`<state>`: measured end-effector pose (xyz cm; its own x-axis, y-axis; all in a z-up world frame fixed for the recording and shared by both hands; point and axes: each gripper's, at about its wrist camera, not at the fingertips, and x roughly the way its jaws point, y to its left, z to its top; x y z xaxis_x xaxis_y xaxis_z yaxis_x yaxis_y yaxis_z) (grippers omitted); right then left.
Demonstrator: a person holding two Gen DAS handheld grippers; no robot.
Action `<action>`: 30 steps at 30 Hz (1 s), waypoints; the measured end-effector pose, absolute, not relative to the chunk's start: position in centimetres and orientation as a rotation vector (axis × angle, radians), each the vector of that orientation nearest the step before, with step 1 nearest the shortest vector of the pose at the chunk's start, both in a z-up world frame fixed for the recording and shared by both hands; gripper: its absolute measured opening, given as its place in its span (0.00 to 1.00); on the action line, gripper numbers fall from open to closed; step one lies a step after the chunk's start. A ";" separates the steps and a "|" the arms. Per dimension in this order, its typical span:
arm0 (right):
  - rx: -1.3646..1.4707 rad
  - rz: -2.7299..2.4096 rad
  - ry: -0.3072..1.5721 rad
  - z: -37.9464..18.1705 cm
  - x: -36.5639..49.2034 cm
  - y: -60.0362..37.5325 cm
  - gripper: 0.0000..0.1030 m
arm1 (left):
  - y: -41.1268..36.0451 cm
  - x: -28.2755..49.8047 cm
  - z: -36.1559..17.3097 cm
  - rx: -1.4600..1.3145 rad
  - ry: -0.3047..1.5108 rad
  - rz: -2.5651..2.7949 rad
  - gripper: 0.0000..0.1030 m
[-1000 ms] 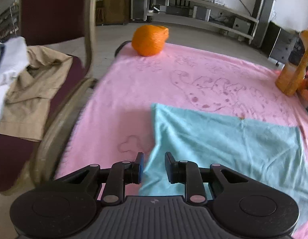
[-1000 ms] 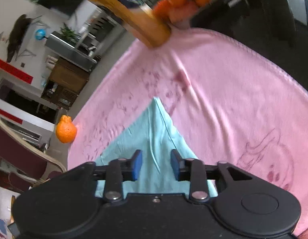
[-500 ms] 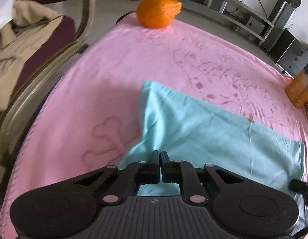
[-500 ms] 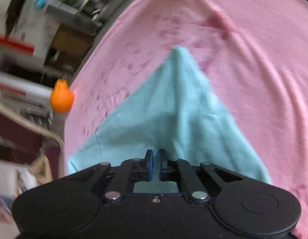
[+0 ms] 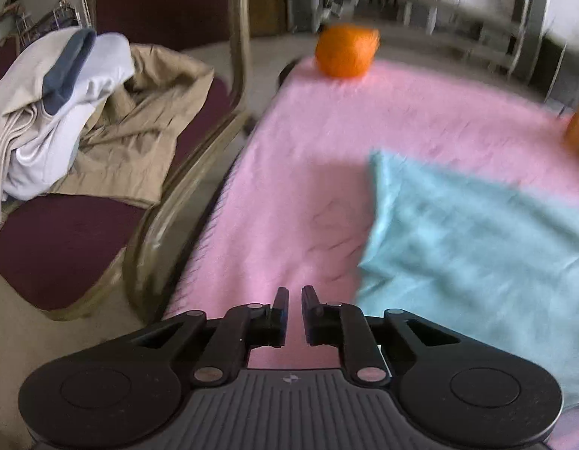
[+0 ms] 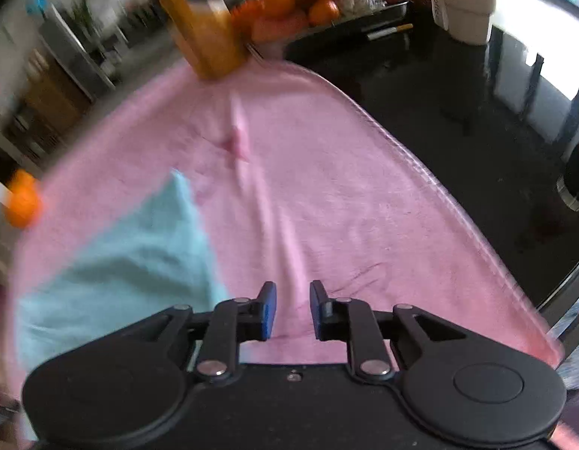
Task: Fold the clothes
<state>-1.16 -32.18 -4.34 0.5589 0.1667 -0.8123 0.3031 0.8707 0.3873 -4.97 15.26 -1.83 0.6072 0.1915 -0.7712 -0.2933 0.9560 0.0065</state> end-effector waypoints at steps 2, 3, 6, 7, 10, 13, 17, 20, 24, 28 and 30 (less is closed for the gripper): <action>0.640 -0.011 0.958 -4.5 -2.2 -32.2 0.20 | 14.5 -5.4 -1.2 -0.171 0.836 0.234 0.14; 0.684 0.023 0.950 -4.7 -2.5 -32.0 0.21 | 13.8 -4.9 -1.2 -0.167 0.840 0.217 0.14; 0.712 0.117 0.971 -5.1 -1.4 -30.2 0.21 | 12.0 -3.4 -2.2 -0.136 0.871 0.186 0.14; 0.726 0.148 0.979 -5.4 -0.9 -29.6 0.21 | 11.6 -3.0 -2.7 -0.126 0.888 0.185 0.14; 0.774 0.233 1.015 -6.4 0.9 -28.0 0.21 | 10.8 -1.9 -4.2 -0.092 0.937 0.187 0.14; 0.772 0.237 1.084 -7.8 1.8 -27.1 0.20 | 10.7 -2.3 -5.0 -0.040 0.962 0.201 0.20; 0.756 0.188 1.132 -7.9 1.0 -28.2 0.10 | 10.8 -4.2 -4.9 0.057 0.993 0.202 0.22; 0.720 0.110 1.128 -7.0 -0.4 -30.2 0.06 | 11.8 -5.5 -5.2 0.098 1.016 0.261 0.22; 0.539 -0.082 1.083 -5.9 -2.3 -31.9 0.17 | 12.8 -6.6 -4.9 0.070 1.033 0.316 0.18; 0.609 -0.070 1.014 -4.9 -4.0 -32.3 0.17 | 12.8 -8.1 -3.2 -0.008 0.966 0.321 0.16; 0.649 -0.007 0.985 -4.6 -4.8 -32.0 0.17 | 11.8 -8.9 -2.4 -0.039 0.924 0.267 0.16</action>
